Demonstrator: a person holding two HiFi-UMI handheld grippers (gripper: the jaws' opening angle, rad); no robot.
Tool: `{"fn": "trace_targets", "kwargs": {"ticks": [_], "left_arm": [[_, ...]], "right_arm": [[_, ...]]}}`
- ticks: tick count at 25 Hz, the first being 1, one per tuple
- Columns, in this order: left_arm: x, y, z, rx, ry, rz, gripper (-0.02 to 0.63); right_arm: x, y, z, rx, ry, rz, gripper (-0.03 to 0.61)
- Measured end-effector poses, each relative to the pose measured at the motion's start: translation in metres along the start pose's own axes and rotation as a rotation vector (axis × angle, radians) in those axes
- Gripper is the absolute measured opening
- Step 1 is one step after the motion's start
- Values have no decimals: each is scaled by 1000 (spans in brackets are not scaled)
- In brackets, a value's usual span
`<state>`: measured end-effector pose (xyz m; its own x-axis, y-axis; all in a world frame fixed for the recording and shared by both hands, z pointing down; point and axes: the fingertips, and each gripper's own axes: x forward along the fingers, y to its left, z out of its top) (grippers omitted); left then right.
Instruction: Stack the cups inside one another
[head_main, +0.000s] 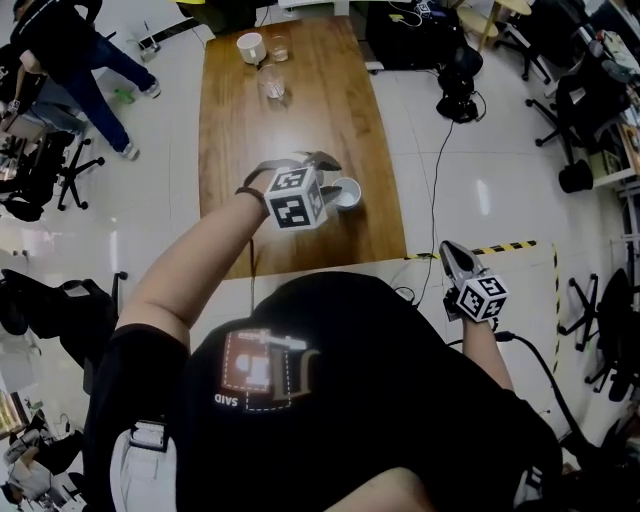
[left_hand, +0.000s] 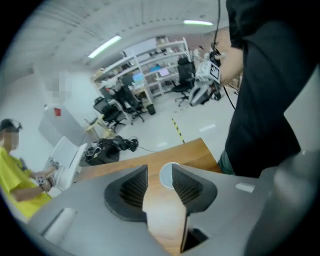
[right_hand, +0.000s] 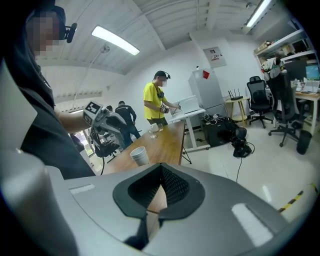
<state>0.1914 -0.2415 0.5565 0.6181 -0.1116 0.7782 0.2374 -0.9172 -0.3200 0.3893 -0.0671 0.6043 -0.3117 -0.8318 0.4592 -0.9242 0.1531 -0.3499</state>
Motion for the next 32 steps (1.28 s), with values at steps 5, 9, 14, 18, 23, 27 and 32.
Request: {"fn": "trace_targets", "kwargs": {"ticks": [5, 9, 14, 18, 23, 27, 32], "left_arm": [[-98, 31, -40, -409, -236, 223, 133], [-151, 15, -109, -806, -412, 350, 96], [-203, -18, -187, -1222, -674, 532, 29], [-222, -56, -231, -1355, -718, 643, 3], [-231, -92, -243, -1438, -775, 711, 2], [-231, -106, -250, -1459, -776, 717, 2], [-236, -104, -250, -1432, -777, 711, 3]], "right_arm": [[17, 16, 37, -64, -39, 51, 14], [39, 42, 73, -135, -73, 118, 14], [72, 76, 110, -203, -94, 205, 14], [98, 103, 122, -220, -82, 268, 14], [125, 115, 122, -151, -65, 314, 14], [140, 128, 115, -130, -42, 344, 14], [145, 137, 106, -139, -18, 358, 12]]}}
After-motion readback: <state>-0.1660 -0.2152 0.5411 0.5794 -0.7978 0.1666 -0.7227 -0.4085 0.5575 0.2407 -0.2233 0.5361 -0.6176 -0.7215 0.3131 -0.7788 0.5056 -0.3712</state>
